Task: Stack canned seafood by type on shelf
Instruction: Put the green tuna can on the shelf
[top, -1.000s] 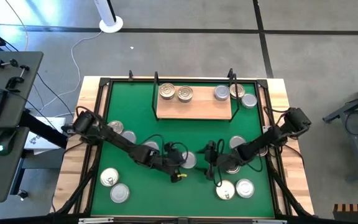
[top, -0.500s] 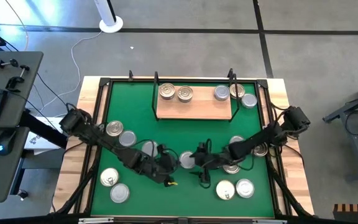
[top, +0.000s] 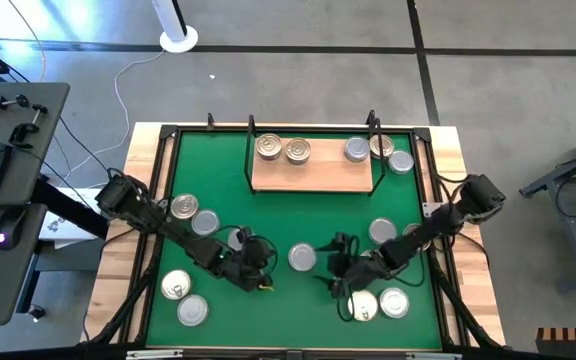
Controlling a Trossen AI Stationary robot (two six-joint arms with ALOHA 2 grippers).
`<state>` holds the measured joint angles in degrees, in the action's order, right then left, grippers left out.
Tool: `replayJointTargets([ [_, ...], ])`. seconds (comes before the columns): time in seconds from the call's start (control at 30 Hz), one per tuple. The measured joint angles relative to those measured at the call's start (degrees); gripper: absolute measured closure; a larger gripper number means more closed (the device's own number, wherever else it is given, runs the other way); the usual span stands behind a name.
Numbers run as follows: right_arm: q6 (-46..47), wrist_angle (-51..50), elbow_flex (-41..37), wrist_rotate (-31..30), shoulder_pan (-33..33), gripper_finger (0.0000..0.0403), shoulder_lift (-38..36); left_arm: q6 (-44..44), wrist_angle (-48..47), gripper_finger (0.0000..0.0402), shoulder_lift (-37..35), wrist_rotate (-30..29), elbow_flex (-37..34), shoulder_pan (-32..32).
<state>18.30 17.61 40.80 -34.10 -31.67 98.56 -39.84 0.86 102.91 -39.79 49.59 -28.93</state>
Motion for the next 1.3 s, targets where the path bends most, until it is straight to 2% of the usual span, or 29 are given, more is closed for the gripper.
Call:
replayJointTargets([
  [0.23,-1.32,-2.98,-0.46,3.64,2.32,0.0048,0.02,2.25,15.25,0.0401,-0.02,3.53,-6.54,1.87],
  [0.3,-1.41,-3.02,0.04,4.58,3.64,0.0048,0.02,2.53,17.09,0.0401,-0.02,4.92,-7.38,2.75],
  [0.47,-0.33,-4.63,1.58,14.11,8.08,0.0048,0.36,2.58,18.68,0.0401,-0.02,7.37,-7.70,4.46],
  [0.53,-1.19,-4.87,1.81,15.77,9.07,0.0048,0.46,2.94,18.75,0.0401,-0.02,8.65,-7.70,4.98],
  [0.67,-4.63,-3.61,1.90,16.11,9.63,0.0043,2.13,2.99,19.05,0.0401,-0.02,10.13,-7.72,5.31],
  [0.77,-7.50,0.87,1.90,16.10,9.63,0.0035,4.37,3.63,20.82,0.0401,0.90,11.09,-7.67,5.29],
  [0.9,-8.28,8.11,1.86,16.09,9.60,0.0031,7.81,6.06,27.31,0.0402,4.18,12.91,-7.76,5.45],
  [1.3,-6.57,19.19,1.66,16.12,9.45,0.0015,13.59,9.74,28.96,0.0401,7.84,10.26,-5.42,5.85],
])
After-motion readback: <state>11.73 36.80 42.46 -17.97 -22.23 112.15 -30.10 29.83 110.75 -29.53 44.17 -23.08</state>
